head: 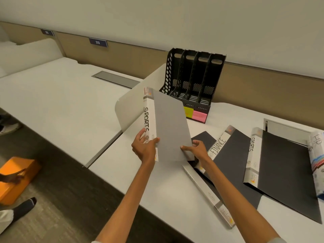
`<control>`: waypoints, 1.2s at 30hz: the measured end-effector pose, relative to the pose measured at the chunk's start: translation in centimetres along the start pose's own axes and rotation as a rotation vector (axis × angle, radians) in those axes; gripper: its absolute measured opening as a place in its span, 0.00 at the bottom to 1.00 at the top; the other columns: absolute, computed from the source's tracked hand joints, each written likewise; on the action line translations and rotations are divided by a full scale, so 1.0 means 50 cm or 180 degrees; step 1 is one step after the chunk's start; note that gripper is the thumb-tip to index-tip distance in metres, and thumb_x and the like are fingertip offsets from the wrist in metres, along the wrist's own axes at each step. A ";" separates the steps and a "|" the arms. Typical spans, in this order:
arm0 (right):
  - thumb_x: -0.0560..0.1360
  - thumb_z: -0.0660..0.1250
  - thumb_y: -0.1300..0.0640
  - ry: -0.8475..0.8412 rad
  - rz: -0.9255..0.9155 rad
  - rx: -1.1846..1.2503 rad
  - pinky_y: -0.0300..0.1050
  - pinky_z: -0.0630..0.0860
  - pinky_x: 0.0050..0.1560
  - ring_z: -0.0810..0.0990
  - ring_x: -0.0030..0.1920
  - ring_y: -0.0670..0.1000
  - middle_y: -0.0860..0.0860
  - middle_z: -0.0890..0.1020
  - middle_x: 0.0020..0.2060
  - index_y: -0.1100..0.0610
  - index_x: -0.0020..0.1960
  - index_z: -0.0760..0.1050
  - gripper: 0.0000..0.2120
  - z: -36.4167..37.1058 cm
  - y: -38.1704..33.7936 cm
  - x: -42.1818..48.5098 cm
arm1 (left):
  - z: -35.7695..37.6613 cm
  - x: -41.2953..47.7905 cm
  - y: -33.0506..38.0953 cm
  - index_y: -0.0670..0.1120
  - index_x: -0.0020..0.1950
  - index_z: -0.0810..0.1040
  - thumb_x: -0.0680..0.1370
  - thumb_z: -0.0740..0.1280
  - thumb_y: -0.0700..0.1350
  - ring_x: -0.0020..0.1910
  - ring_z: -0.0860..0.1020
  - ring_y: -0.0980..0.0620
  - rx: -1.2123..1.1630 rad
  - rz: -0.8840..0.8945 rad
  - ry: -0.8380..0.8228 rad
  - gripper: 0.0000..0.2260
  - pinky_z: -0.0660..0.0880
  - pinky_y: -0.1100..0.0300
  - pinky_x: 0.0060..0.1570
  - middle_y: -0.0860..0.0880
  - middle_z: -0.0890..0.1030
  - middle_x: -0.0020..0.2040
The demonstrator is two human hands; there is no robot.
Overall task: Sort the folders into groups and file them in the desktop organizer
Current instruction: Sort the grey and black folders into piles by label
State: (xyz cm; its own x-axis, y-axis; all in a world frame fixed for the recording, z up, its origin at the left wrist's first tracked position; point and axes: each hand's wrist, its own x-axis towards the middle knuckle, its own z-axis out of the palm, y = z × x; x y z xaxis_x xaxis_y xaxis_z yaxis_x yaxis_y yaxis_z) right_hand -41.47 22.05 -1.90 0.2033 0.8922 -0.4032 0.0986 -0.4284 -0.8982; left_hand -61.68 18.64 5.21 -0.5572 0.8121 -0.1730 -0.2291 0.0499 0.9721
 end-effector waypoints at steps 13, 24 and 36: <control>0.64 0.78 0.50 -0.0458 0.0025 0.1039 0.59 0.66 0.67 0.73 0.64 0.54 0.49 0.80 0.61 0.52 0.65 0.74 0.32 -0.115 -0.056 -0.032 | 0.115 -0.093 0.080 0.44 0.64 0.79 0.67 0.78 0.34 0.57 0.81 0.46 0.0168 0.0662 -0.0785 0.27 0.80 0.58 0.45 0.47 0.81 0.61; 0.67 0.78 0.53 0.0619 -0.0469 0.1380 0.54 0.74 0.62 0.77 0.60 0.53 0.51 0.80 0.60 0.55 0.65 0.71 0.29 -0.231 -0.053 -0.067 | 0.216 -0.137 0.080 0.43 0.66 0.77 0.67 0.78 0.33 0.56 0.80 0.54 0.0124 0.0885 -0.1361 0.28 0.81 0.63 0.47 0.49 0.80 0.61; 0.68 0.76 0.45 0.3035 -0.0488 0.0007 0.60 0.60 0.68 0.68 0.66 0.55 0.52 0.73 0.65 0.53 0.70 0.64 0.36 -0.439 0.002 -0.124 | 0.429 -0.192 -0.050 0.40 0.69 0.74 0.66 0.79 0.37 0.60 0.79 0.46 0.0440 0.0173 -0.2094 0.32 0.77 0.46 0.59 0.44 0.79 0.63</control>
State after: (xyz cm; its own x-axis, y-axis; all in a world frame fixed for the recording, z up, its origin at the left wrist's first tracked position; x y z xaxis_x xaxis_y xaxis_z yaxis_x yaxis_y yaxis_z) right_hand -21.34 13.33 4.36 0.8940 0.4470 0.0291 0.1882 -0.3157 -0.9300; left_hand -38.63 23.18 7.86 0.0472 0.9983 -0.0332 -0.0859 0.0372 0.9956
